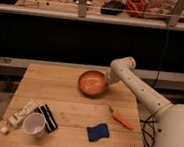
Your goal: Drag the ceramic bowl in a circle
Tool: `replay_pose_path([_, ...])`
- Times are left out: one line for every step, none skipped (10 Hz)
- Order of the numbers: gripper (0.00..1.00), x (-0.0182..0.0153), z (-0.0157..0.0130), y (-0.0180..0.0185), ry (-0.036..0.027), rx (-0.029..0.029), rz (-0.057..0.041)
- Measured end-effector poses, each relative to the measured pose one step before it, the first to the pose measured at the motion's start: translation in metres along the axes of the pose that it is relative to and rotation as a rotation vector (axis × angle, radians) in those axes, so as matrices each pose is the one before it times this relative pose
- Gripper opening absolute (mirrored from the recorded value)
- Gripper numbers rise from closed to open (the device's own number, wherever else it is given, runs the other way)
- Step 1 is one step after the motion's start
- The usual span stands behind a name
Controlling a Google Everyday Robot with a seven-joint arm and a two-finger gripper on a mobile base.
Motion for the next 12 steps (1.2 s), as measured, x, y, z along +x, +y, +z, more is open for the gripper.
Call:
replay_pose_path([0.0,-0.02555,-0.01018,0.00676,-0.00681,-0.02223,-0.00509])
replay_pose_path([0.0,-0.02142,-0.00738,0.00462,-0.00837,-0.01504,-0.00664])
replay_pose_path([0.0,-0.02852,-0.00894,0.0051,-0.0122,-0.01314,-0.01468])
replay_pose_path([0.0,-0.01838,-0.0057,0.00108,-0.00356,0.00247,-0.02042])
replay_pose_path([0.0,-0.01327,-0.00388,-0.00191,-0.00028,0.00586,-0.03772])
replay_pose_path([0.0,-0.0141,-0.002,-0.0175,-0.00653,0.02588,-0.0802])
replay_pose_path([0.0,-0.00116,0.00128,-0.01196,-0.00363,0.01256,-0.04231])
replay_pose_path([0.0,0.00409,0.00396,-0.02044,-0.00511,0.02102,-0.05905])
replay_pose_path([0.0,0.00881,0.00835,-0.03381,-0.01227,0.03349,-0.08346])
replay_pose_path([0.0,0.00935,0.00816,-0.02586,-0.01012,0.02481,-0.06456])
replay_pose_path([0.0,0.00898,0.00571,-0.01814,-0.0036,0.01739,-0.04599])
replay_pose_path([0.0,0.01853,0.00923,-0.03052,0.00199,0.02764,-0.07971])
